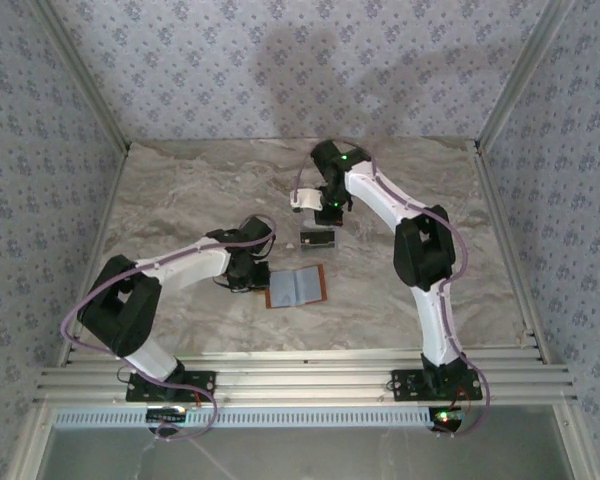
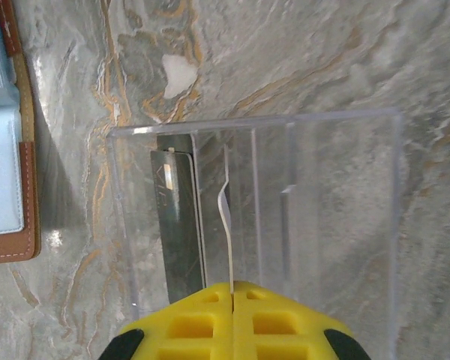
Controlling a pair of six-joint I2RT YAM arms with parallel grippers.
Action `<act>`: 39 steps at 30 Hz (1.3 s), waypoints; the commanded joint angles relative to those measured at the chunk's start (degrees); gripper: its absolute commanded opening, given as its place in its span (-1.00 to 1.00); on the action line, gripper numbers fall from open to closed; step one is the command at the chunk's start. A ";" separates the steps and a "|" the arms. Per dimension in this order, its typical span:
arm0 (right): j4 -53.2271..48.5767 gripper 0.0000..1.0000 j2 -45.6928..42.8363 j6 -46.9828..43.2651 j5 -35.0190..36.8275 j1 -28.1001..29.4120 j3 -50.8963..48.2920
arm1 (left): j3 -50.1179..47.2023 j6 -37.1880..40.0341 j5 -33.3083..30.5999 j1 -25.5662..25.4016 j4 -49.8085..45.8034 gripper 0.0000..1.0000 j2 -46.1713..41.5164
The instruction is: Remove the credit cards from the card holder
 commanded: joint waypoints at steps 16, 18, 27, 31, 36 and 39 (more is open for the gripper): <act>-6.28 -0.60 2.84 -5.77 3.32 1.52 5.78 | -0.08 -0.30 -0.77 0.26 -2.08 -0.72 -2.15; -4.79 -0.56 2.17 -5.47 4.22 1.52 6.26 | -0.22 -0.55 -0.91 0.20 -2.07 -0.71 -2.32; 5.69 -0.51 -5.17 1.07 7.91 1.60 2.92 | -0.36 -0.42 -1.00 0.28 -1.44 -0.72 -2.34; 10.81 -0.51 -10.45 13.41 6.26 1.77 -1.50 | -1.76 -0.36 0.49 1.18 0.43 -0.72 -2.50; 19.10 -0.52 -18.45 39.22 4.41 2.50 -11.98 | -5.47 -1.17 5.83 3.42 6.29 -0.73 -3.14; 24.94 -0.56 -23.99 55.26 0.94 2.88 -20.96 | -7.33 -1.59 9.40 4.34 10.01 -0.74 -2.75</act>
